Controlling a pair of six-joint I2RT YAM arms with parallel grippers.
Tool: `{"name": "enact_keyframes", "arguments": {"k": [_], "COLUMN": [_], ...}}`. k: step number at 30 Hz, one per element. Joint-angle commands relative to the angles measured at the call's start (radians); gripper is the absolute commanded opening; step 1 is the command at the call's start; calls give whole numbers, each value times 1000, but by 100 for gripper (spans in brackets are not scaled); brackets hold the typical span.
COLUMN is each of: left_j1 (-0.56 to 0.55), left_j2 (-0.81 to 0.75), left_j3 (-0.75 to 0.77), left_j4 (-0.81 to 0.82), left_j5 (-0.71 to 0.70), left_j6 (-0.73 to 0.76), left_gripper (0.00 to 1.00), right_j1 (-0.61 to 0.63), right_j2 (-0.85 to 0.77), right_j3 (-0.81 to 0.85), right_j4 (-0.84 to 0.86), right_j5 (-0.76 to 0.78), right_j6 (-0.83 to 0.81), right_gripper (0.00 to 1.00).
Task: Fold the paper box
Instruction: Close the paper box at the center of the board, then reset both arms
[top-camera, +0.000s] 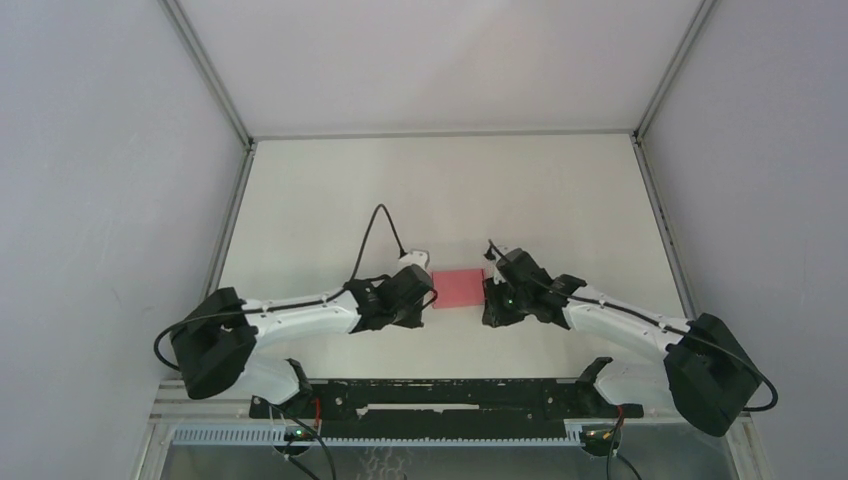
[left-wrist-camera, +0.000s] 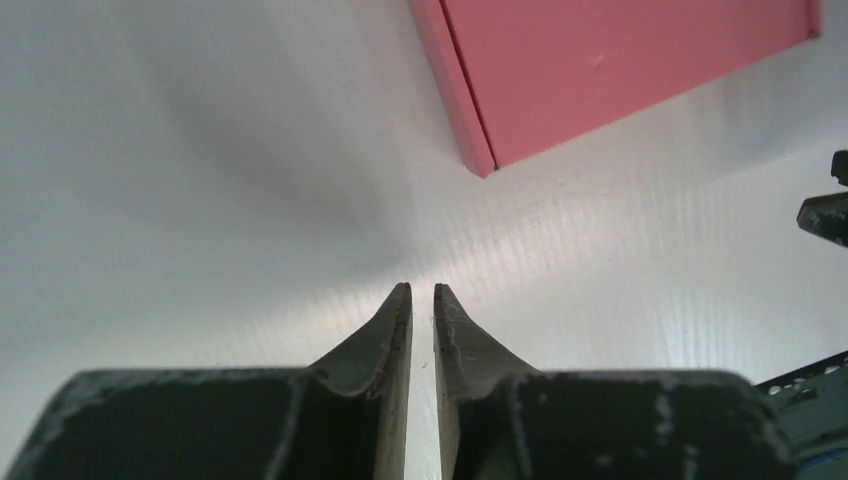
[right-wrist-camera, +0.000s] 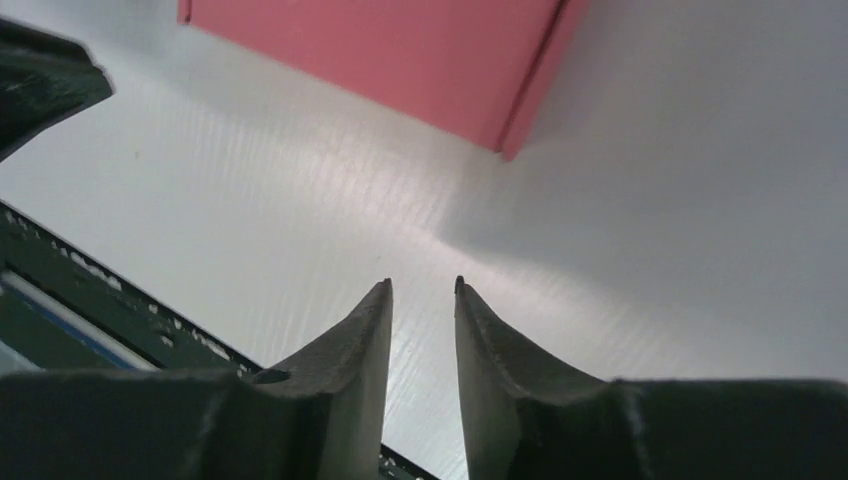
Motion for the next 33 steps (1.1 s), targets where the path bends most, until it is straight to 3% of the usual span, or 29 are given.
{"name": "enact_keyframes", "arguments": {"k": [1, 2, 4, 6, 7, 8, 9, 14, 17, 22, 26, 33], "left_j1": [78, 100, 146, 194, 214, 240, 267, 423, 533, 602, 744, 825], "left_j2": [-97, -109, -160, -219, -246, -273, -295, -384, -419, -469, -461, -435], "left_j3": [15, 15, 16, 25, 35, 49, 64, 83, 34, -152, -219, -259], "left_j4": [-35, -48, -71, -89, -100, -111, -124, -120, -85, 184, 364, 546], "left_j5": [-38, -48, -81, -122, -150, -179, -214, -370, -404, -561, -366, -313], "left_j6": [25, 33, 53, 68, 79, 97, 121, 184, 170, 320, 396, 553], "left_gripper": [22, 24, 34, 48, 66, 96, 99, 100, 100, 100, 100, 100], "right_j1": [-102, -126, -170, -198, -205, -214, -225, -304, -458, -708, -775, -779], "right_j2": [-63, -79, -117, -139, -147, -150, -151, -200, -226, -298, -311, -240], "right_j3": [50, 54, 74, 107, 127, 145, 162, 127, 87, -115, -230, -332], "right_j4": [-4, -1, 5, 16, 23, 32, 39, 242, 319, 632, 813, 1013], "right_j5": [9, 22, 41, 70, 97, 125, 167, 210, 147, 74, 138, 259], "right_j6": [-22, -28, -48, -79, -100, -119, -140, -306, -280, -246, -250, -279], "right_gripper": [41, 47, 95, 99, 99, 100, 100, 100, 100, 100, 100, 100]}}
